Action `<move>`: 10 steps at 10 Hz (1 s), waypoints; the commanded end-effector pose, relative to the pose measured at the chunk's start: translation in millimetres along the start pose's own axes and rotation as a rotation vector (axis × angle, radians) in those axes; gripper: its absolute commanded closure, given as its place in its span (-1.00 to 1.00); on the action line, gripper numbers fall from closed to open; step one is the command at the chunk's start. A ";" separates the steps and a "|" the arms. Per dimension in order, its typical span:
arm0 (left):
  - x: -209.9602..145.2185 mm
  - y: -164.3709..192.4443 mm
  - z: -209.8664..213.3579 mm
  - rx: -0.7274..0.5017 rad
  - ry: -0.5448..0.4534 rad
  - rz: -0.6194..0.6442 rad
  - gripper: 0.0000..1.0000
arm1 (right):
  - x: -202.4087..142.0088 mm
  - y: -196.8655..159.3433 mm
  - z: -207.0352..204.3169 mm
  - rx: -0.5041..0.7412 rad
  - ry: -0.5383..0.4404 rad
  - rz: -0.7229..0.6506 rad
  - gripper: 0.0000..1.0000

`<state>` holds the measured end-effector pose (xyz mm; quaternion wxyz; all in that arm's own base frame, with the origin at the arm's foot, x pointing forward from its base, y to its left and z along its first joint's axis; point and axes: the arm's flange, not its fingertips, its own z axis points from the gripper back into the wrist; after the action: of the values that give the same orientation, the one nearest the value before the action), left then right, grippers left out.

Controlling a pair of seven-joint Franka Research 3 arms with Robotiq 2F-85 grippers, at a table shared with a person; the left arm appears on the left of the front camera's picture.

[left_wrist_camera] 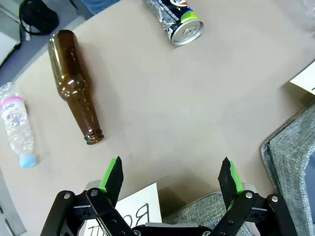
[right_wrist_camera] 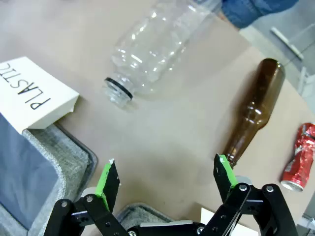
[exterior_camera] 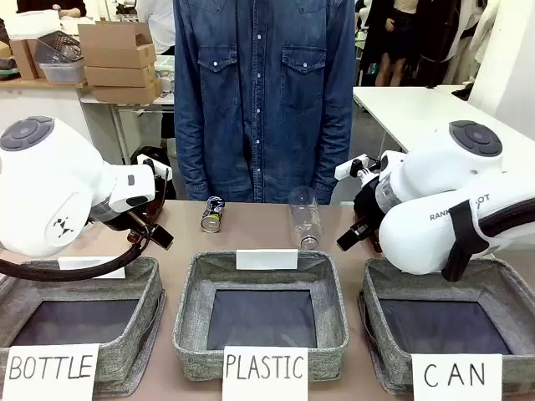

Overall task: Sort the can waste into the basket.
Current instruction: Pick up the can waste from the table and place it in the right Fabric basket.

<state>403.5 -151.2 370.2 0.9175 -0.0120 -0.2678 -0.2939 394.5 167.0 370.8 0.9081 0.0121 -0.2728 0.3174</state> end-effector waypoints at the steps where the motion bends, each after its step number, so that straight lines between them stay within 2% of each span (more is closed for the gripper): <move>1: 0.0 0.0 0.1 0.000 0.000 0.000 -1.00 | 0.1 0.0 0.0 0.000 0.000 0.000 -1.00; 10: 0.0 0.0 0.1 0.000 0.000 0.000 -1.00 | 0.1 0.0 0.0 0.000 0.000 0.000 -1.00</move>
<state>403.5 -151.2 370.2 0.9176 -0.0121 -0.2678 -0.2936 394.4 167.0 370.8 0.9081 0.0119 -0.2728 0.3175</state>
